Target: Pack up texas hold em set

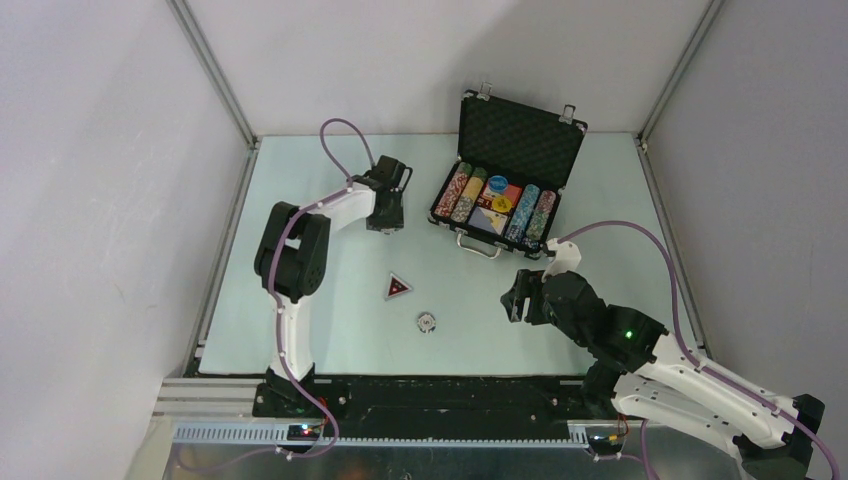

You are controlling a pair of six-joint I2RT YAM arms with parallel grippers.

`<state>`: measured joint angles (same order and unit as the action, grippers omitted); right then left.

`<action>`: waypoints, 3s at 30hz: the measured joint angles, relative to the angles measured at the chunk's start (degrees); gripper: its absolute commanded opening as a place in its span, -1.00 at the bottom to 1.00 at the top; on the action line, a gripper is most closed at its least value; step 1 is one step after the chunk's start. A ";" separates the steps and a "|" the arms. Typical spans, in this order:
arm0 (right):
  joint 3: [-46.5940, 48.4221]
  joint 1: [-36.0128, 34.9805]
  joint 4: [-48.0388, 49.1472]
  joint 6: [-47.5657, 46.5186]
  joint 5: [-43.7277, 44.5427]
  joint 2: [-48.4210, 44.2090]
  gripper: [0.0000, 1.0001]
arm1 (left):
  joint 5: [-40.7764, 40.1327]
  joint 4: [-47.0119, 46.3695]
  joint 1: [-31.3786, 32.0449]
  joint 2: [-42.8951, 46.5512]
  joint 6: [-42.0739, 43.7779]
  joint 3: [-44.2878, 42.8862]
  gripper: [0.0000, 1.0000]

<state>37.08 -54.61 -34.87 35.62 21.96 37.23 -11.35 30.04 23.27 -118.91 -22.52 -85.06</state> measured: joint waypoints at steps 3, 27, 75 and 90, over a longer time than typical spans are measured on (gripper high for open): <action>0.00 0.00 0.00 0.00 0.00 0.00 0.40 | 0.00 0.04 0.09 0.00 0.00 0.00 -0.02; 0.00 -0.02 0.13 0.00 -0.46 0.74 0.40 | -0.61 3.98 0.76 1.40 0.68 0.04 -0.02; 0.00 -0.07 -0.13 0.44 -0.39 -0.33 0.40 | 2.27 3.69 -0.81 -2.29 2.03 -4.44 -0.08; 0.00 -0.07 -0.15 0.44 -0.42 -0.31 0.40 | 2.62 3.69 -0.85 -2.23 2.56 -4.44 -0.25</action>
<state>37.08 -54.68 -35.03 36.05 21.54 36.93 -8.73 33.74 22.41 -121.14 -19.97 -89.49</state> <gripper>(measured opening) 0.700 0.422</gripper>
